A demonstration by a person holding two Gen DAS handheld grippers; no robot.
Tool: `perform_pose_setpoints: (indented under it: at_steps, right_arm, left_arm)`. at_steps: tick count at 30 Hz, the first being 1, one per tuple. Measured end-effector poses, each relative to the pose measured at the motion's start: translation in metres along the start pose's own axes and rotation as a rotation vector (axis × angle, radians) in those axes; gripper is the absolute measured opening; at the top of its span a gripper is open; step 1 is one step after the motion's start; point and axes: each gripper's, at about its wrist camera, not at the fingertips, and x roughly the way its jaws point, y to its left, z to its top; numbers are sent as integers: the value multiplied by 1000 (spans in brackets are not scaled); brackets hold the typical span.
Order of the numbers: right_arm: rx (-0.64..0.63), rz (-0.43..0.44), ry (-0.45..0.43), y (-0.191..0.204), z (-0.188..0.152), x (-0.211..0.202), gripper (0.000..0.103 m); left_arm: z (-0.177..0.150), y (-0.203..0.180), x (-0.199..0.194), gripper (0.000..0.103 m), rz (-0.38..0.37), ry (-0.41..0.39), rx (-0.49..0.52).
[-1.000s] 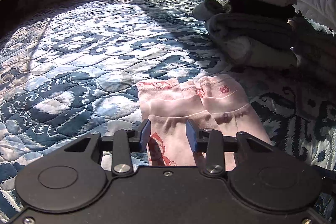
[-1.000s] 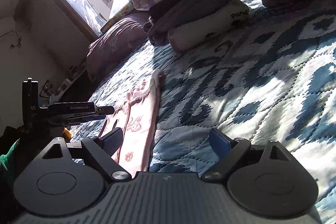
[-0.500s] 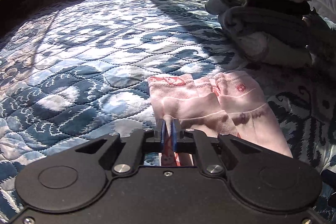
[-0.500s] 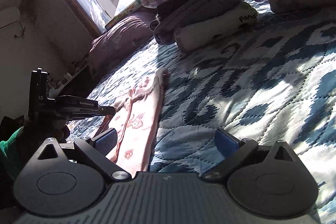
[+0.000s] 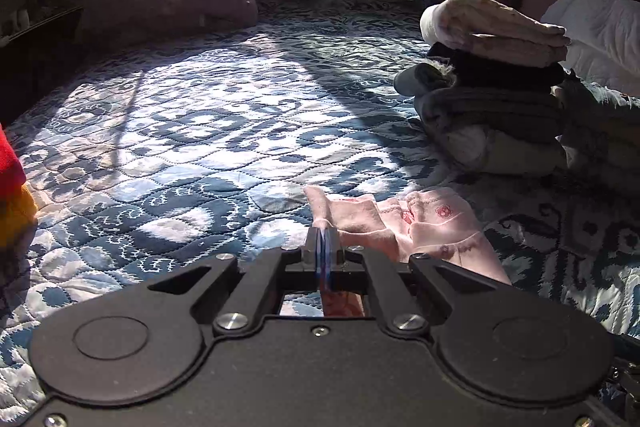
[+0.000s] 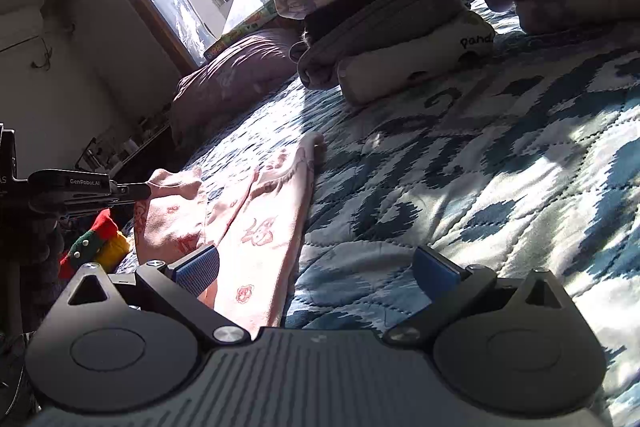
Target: Fold clothes
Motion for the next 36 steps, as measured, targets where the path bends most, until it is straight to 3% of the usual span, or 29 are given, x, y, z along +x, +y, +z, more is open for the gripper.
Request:
perform_pose_setpoints:
  at_steps: [5, 14, 36]
  right_arm:
    - [0, 2, -5, 0, 0, -1, 102]
    - [2, 8, -14, -1, -1, -1, 102]
    - [8, 16, -22, -2, -2, -1, 103]
  left_arm:
    - [4, 26, -28, 0, 44, -48, -2]
    - [-11, 81, -64, 0, 159, -57, -30]
    - [-69, 152, -93, 0, 326, -39, -68]
